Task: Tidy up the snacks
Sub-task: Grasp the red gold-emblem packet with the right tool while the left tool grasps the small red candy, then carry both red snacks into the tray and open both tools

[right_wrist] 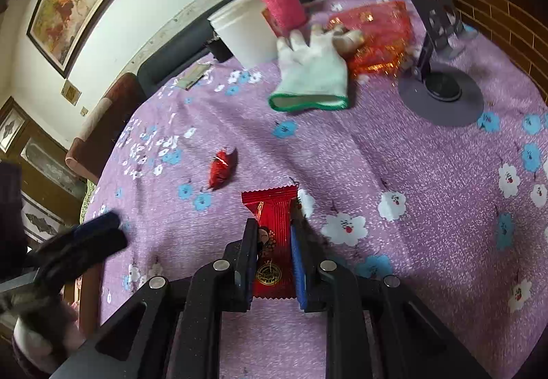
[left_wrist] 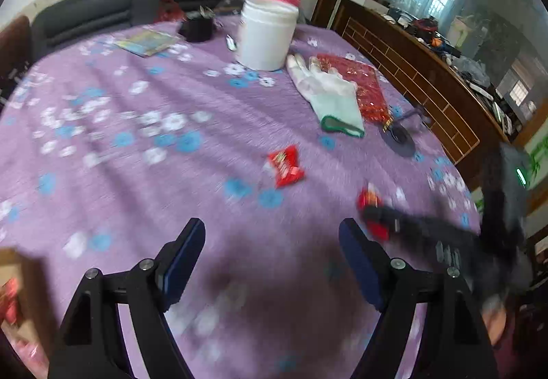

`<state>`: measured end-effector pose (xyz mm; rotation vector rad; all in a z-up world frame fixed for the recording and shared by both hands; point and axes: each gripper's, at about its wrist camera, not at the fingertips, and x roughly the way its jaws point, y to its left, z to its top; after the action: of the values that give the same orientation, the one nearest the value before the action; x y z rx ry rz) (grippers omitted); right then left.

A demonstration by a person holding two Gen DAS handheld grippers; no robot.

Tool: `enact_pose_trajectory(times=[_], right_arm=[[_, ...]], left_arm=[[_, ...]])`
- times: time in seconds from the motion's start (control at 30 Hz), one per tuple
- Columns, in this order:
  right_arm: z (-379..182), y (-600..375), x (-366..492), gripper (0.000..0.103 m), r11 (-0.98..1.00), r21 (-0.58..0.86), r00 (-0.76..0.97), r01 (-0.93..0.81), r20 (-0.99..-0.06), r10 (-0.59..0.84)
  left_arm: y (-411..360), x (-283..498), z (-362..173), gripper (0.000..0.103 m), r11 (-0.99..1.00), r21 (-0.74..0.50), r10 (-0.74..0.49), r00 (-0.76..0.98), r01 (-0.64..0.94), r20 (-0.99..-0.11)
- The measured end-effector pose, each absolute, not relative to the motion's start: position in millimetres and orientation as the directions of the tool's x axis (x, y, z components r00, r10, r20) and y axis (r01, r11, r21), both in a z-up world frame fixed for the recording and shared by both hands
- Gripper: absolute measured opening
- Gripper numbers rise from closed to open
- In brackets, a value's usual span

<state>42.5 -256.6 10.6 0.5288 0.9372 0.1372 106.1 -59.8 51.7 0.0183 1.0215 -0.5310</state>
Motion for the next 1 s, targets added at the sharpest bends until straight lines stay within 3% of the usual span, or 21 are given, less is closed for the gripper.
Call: enact_pose_trajectory(times=[0.13,0.23,0.27,0.3,0.37,0.7,1.0], right_arm=[[7,-257,48,0.020,0.848,0.516,0.577,0.120,-0.731,0.363],[6,-259,49,0.020,0.843,0.523,0.575,0.125,-0.731,0.368],[6,-260,49,0.020,0.840,0.528,0.575,0.126,-0.729,0.372],[6,-260,49,0.020,0.838,0.530,0.575,0.128,-0.728,0.373],[6,-261,49,0.020,0.839,0.528,0.578,0.130,-0.728,0.369],[20,-258,42,0.019,0.854,0.514,0.629,0.083,-0.691,0.355],[29,-251,34,0.019,0.849,0.528,0.654,0.026,-0.651,0.385]], left_arm=[[-93,149,34,0.072,0.864,-0.311,-0.458,0.360,0.395,-0.813],[-110,163,25,0.071,0.867,-0.298,-0.448,0.362,0.401,-0.817],[-117,165,20,0.062,0.875,-0.260,-0.418,0.367,0.409,-0.831],[-123,166,14,0.037,0.879,-0.222,-0.389,0.364,0.422,-0.846],[-130,161,10,0.019,0.882,-0.128,-0.331,0.402,0.454,-0.854],[-96,129,34,0.017,0.876,-0.191,-0.390,0.416,0.443,-0.821],[27,26,100,0.017,0.872,-0.343,-0.484,0.511,0.349,-0.710]])
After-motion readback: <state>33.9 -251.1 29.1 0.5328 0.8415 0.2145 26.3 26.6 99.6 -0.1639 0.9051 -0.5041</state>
